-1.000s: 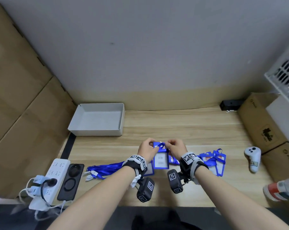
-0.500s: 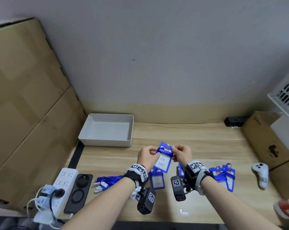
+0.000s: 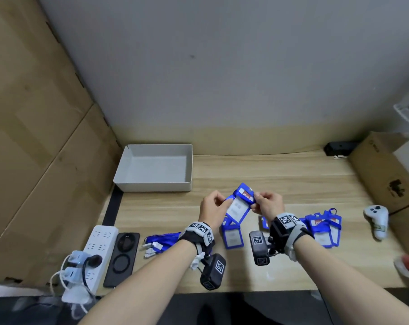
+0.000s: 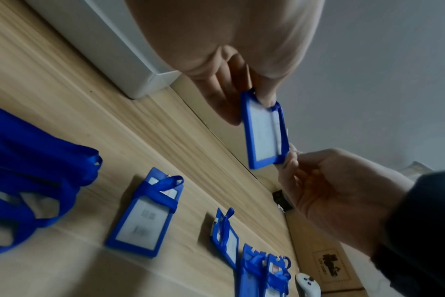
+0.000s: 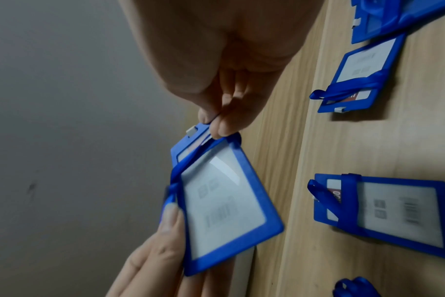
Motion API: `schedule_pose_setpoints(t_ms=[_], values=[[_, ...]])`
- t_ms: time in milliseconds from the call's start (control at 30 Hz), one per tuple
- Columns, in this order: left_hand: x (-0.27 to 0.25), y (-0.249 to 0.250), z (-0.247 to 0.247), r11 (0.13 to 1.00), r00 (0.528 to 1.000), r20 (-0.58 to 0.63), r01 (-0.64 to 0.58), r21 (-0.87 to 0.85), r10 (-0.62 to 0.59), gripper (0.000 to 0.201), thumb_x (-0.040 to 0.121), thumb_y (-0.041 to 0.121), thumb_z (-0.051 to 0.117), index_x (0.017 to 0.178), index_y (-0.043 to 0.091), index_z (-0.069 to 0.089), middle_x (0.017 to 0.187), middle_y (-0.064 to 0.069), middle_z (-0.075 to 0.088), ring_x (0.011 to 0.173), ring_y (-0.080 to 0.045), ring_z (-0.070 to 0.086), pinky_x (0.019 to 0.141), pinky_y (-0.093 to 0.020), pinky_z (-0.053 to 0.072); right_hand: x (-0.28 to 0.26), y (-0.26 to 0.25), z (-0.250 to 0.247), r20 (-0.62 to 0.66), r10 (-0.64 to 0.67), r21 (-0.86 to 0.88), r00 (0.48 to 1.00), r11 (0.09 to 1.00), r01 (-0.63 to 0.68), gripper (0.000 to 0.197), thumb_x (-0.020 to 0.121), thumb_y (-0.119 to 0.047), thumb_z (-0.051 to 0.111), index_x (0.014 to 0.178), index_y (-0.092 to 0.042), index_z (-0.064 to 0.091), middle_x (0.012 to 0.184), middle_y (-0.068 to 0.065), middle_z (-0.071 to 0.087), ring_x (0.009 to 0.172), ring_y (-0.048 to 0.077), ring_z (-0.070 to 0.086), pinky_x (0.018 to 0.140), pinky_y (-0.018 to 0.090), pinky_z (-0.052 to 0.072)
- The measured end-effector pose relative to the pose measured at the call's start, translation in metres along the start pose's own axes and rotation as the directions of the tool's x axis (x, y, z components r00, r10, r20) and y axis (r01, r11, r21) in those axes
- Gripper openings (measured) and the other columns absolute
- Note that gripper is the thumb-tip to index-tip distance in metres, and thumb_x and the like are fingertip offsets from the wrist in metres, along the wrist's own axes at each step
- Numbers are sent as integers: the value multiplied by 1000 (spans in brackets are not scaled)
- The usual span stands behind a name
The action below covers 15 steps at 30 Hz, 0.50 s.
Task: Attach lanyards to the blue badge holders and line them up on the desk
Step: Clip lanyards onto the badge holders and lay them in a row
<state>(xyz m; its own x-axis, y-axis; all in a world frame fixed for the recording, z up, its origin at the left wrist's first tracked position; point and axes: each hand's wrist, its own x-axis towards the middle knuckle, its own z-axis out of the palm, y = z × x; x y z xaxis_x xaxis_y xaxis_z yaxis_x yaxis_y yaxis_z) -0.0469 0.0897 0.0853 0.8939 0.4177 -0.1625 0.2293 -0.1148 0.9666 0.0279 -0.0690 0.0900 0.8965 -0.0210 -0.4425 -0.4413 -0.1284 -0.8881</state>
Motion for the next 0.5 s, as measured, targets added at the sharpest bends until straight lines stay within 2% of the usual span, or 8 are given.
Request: schedule_pose_setpoints(t_ms=[67,133,233,300,367,433,500], values=[[8,3,5,996,999,-39,26,-89,-29,26,86,15,70,70,16,49,69,-6,58,67,-20,57,63,-40,53,9,-2,-5,-29,28,39,999,999,-27,18,99,-11,55,83,-3,60,55,10,56,36,10,50,42,19,50],[17,6,9,985,994,-54,83,-149,-92,24,90,9,66,75,13,48,72,-10,59,71,-24,61,62,-39,55,18,-5,-10,-13,37,29,999,999,-36,18,99,-13,55,84,-4,60,58,11,57,39,10,52,43,20,49],[35,8,13,981,987,-42,150,-122,-156,12,87,15,65,89,15,54,92,-8,65,86,-21,62,69,-26,52,35,-10,-15,21,29,-43,999,999,-28,17,99,-16,56,83,-10,60,66,8,62,49,13,56,50,22,45],[47,11,16,981,984,12,179,-69,-178,21,85,21,68,102,14,59,101,-3,63,93,-15,59,71,-13,47,47,-13,-14,42,11,-53,999,999,-8,22,98,-14,56,77,-12,59,70,7,62,57,17,58,55,25,42],[56,16,20,981,975,112,193,-14,-190,20,88,22,68,103,8,65,96,-2,66,88,-12,59,71,-13,45,56,-16,-9,61,6,-31,998,1000,-4,26,97,-11,58,71,-14,59,70,4,62,65,18,58,61,26,43],[64,19,25,982,961,204,180,56,-188,9,88,15,67,92,8,70,85,-3,67,78,-12,59,71,-22,47,64,-18,-3,108,34,-12,994,999,-33,27,97,-9,58,70,-13,59,68,2,61,63,14,55,61,23,44],[72,19,27,976,968,158,176,130,-195,8,82,18,67,82,10,70,75,-2,65,70,-14,55,67,-27,45,75,-18,4,226,96,22,969,994,-103,23,98,-10,55,77,-4,60,69,9,61,56,16,57,56,22,47]])
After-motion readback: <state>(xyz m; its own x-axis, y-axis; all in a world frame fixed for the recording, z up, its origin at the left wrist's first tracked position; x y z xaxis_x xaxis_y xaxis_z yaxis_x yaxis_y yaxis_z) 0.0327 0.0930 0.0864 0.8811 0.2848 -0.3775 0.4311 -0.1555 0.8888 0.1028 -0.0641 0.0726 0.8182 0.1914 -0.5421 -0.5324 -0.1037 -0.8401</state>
